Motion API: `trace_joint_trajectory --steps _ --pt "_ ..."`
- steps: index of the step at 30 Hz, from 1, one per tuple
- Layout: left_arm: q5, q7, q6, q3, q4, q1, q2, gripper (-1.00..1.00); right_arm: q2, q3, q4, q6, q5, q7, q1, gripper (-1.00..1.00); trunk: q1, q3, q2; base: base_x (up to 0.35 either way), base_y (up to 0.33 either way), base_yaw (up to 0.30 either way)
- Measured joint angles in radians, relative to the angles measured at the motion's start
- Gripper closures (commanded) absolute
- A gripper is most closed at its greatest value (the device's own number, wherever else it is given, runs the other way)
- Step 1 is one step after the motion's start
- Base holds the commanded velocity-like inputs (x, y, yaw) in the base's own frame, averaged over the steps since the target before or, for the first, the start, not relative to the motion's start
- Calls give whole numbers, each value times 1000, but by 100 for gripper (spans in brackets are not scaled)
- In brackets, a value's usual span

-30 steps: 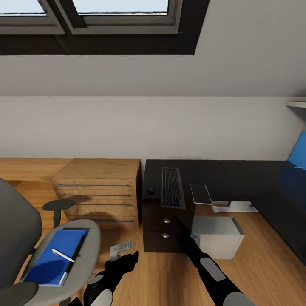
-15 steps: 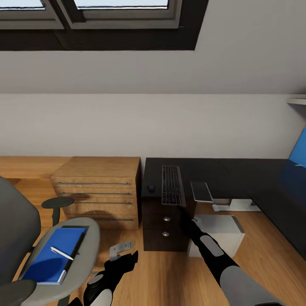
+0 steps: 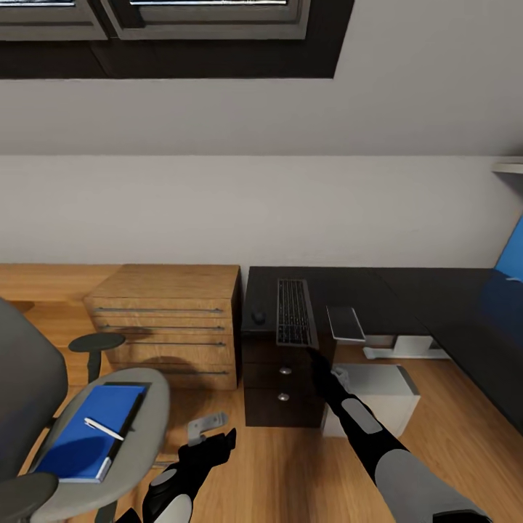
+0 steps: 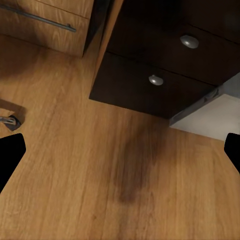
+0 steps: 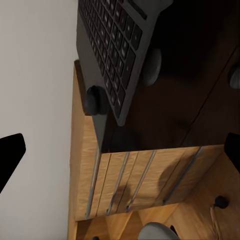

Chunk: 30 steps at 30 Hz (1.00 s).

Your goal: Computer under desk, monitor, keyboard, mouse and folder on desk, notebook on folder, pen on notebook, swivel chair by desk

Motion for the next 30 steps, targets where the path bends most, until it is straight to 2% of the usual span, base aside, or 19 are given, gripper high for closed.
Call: trace_joint_trajectory --steps 4,6,10,27,30 --pt "0 0 0 0 -2 0 1 -100 1 0 0 0 0 5 1 -100 15 -13 -28 0 0 0" --pt "0 12 0 -2 -4 0 1 -100 0 0 -1 4 -1 32 1 -100 23 -19 -42 0 0 0" --pt "0 21 0 -3 -4 0 1 -100 -1 0 0 4 -1 46 1 -100 38 -31 -70 0 0 0" --pt "2 23 0 -4 -1 0 -1 -100 1 2 1 6 0 52 3 -100 104 -85 -189 0 0 0" --pt "1 23 0 -5 -1 0 0 -100 2 3 -1 7 -1 52 3 -100 104 -85 -189 0 0 0"
